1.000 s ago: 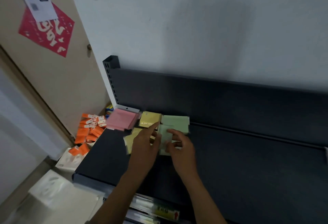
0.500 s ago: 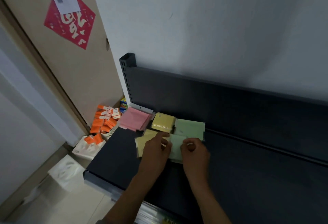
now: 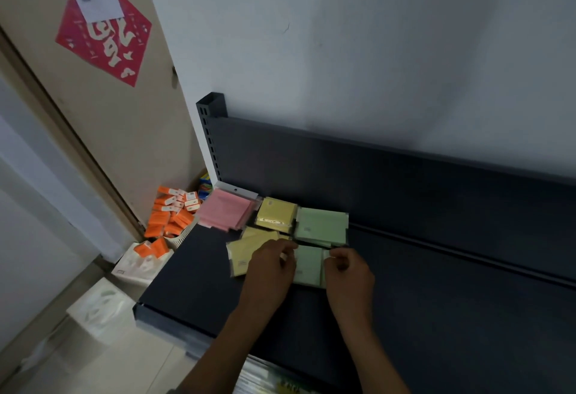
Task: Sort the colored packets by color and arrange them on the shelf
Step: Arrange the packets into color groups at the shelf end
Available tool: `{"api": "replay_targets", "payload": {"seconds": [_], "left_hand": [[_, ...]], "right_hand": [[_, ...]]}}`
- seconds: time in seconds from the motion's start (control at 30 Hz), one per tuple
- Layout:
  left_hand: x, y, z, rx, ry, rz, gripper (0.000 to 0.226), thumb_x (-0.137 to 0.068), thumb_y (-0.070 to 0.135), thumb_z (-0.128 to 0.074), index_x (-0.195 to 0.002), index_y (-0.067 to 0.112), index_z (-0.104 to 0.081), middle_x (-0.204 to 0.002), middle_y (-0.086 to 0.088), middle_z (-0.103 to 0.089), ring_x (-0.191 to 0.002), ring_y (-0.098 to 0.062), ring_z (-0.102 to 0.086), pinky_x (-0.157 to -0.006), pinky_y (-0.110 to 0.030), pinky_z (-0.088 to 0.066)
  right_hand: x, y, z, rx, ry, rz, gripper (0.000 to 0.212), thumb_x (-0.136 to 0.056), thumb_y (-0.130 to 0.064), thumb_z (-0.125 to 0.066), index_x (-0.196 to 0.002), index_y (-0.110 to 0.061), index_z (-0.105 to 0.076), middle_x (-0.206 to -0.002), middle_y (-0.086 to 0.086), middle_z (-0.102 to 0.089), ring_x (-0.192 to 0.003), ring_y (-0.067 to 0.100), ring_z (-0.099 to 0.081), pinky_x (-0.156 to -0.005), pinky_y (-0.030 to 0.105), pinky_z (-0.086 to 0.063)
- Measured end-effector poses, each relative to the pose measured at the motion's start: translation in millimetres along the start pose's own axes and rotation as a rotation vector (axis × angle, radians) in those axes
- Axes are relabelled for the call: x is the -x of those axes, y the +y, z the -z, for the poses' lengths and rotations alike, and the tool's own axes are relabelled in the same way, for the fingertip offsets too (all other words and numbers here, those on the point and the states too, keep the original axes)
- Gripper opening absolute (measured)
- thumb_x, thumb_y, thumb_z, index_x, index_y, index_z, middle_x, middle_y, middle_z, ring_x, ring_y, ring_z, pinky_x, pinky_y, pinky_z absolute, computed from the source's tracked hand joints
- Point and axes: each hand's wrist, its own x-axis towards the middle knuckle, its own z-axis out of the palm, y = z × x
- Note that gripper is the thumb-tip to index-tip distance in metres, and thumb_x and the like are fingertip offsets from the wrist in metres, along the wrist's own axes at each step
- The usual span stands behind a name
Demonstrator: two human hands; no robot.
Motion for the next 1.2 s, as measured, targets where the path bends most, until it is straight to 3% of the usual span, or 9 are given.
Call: {"api": "replay_targets", "payload": {"seconds": [0.13, 0.37, 0.53, 0.77, 1.0, 1.1, 1.2], "left_hand": [[2, 21, -5, 0.042, 0.067, -0.079, 0.020, -0.093, 0.012, -0.061, -0.104, 0.025, -0.071, -0.099, 0.012, -0.064, -0.084, -0.002, -0.059, -0.076, -0.020, -0.049], [12, 36, -24, 0.092, -0.042, -0.159, 0.015, -0.094, 0.015, -0.062, -0.099, 0.027, -0.070, -0.099, 0.015, -0.064, -0.082, -0.002, -0.060, -0.075, -0.020, -0.049], [23, 37, -28, 0.101, -0.097, -0.211, 0.014, -0.095, 0.015, -0.061, -0.098, 0.026, -0.069, -0.100, 0.015, -0.063, -0.086, -0.001, -0.059, -0.075, -0.016, -0.048], [33, 47, -32, 0.104, -0.177, -0.233, 0.015, -0.097, 0.021, -0.059, -0.102, 0.032, -0.067, -0.102, 0.016, -0.062, -0.086, -0.001, -0.058, -0.080, -0.024, -0.052], [27, 66, -42, 0.193, -0.168, -0.269, 0.014, -0.098, 0.019, -0.059, -0.105, 0.029, -0.067, -0.107, 0.015, -0.057, -0.094, 0.001, -0.057, -0.083, -0.021, -0.050], [32, 65, -48, 0.196, -0.190, -0.254, 0.014, -0.097, 0.019, -0.060, -0.104, 0.030, -0.065, -0.107, 0.014, -0.055, -0.093, 0.002, -0.057, -0.082, -0.020, -0.049], [35, 63, -51, 0.169, -0.208, -0.249, 0.015, -0.097, 0.019, -0.060, -0.105, 0.031, -0.065, -0.107, 0.013, -0.055, -0.093, 0.004, -0.056, -0.081, -0.015, -0.047]], "right_hand": [[7, 0, 14, -0.007, 0.021, -0.013, 0.016, -0.093, -0.013, -0.061, -0.101, -0.025, -0.069, -0.102, -0.008, -0.066, -0.093, 0.007, -0.063, -0.078, 0.026, -0.054], [22, 9, 38, 0.018, 0.111, 0.017, 0.016, -0.094, -0.012, -0.062, -0.100, -0.024, -0.069, -0.100, -0.006, -0.067, -0.089, 0.003, -0.063, -0.073, 0.019, -0.050], [36, 21, 42, 0.023, 0.189, 0.013, 0.015, -0.094, -0.010, -0.062, -0.101, -0.021, -0.070, -0.101, -0.003, -0.068, -0.089, 0.008, -0.064, -0.080, 0.033, -0.057], [52, 22, 51, 0.015, 0.248, 0.008, 0.017, -0.097, -0.010, -0.060, -0.103, -0.023, -0.069, -0.102, -0.007, -0.065, -0.090, 0.004, -0.062, -0.082, 0.031, -0.056], [55, 21, 82, 0.041, 0.354, -0.014, 0.021, -0.100, -0.009, -0.053, -0.104, -0.024, -0.067, -0.104, -0.010, -0.062, -0.094, 0.002, -0.060, -0.078, 0.013, -0.047], [57, 28, 86, 0.047, 0.377, -0.030, 0.021, -0.099, -0.007, -0.053, -0.104, -0.022, -0.067, -0.104, -0.008, -0.061, -0.094, 0.005, -0.060, -0.083, 0.026, -0.053], [57, 33, 84, 0.026, 0.372, -0.038, 0.023, -0.098, -0.005, -0.053, -0.105, -0.022, -0.067, -0.105, -0.009, -0.061, -0.096, 0.005, -0.060, -0.087, 0.029, -0.054]]}}
